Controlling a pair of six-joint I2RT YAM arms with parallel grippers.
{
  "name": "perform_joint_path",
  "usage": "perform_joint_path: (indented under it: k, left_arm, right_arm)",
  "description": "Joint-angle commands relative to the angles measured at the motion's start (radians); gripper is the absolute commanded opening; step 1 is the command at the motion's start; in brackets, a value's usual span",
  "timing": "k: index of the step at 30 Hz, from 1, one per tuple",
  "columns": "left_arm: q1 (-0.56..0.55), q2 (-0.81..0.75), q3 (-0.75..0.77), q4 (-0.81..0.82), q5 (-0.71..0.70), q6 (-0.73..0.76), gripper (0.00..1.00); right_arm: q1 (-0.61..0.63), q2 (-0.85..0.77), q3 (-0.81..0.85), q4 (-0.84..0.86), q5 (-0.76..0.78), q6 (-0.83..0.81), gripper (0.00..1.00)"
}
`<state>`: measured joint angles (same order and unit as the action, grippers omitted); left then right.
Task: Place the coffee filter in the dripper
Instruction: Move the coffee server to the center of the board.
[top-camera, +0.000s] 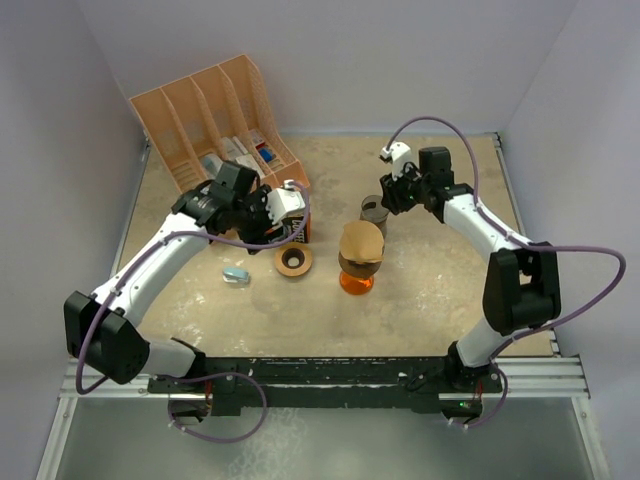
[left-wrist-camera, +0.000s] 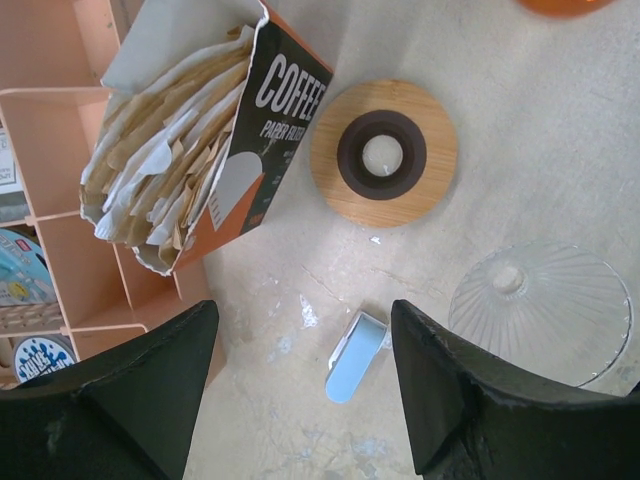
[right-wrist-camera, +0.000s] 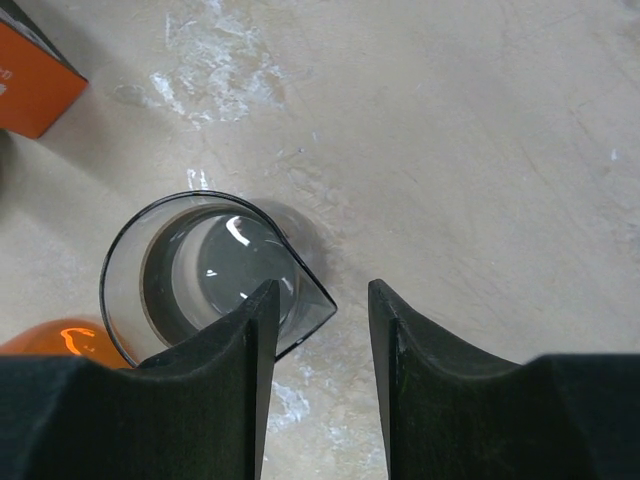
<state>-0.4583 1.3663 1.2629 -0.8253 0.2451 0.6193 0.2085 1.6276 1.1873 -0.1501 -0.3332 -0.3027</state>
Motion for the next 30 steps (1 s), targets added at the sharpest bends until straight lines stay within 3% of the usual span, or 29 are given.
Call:
perform_joint_path:
  k: [1,9,16,30]
  left_arm:
    - [0.006,-0.024,-0.027,0.051,-0.026,0.018,0.66]
    - [-0.018,0.043,-0.037,0.088,-0.053,-0.005,0.59]
    - [-0.126,0.096,-0.061,0.149,-0.152,0.011,0.58]
    - [-0.163,0.27,-0.034,0.187,-0.048,0.119,0.57]
  right_arm:
    - [0.005,0.008,0.011,0.032,-0.086,-0.01,0.42]
    - [0.022,0.049,0.068,0.026,-0.183,-0.019,0.39]
    - [0.036,0.069,0.104,0.013,-0.25,-0.05,0.39]
    - [0.001,-0.087,0.062,-0.012,-0.171,-0.032,0.53]
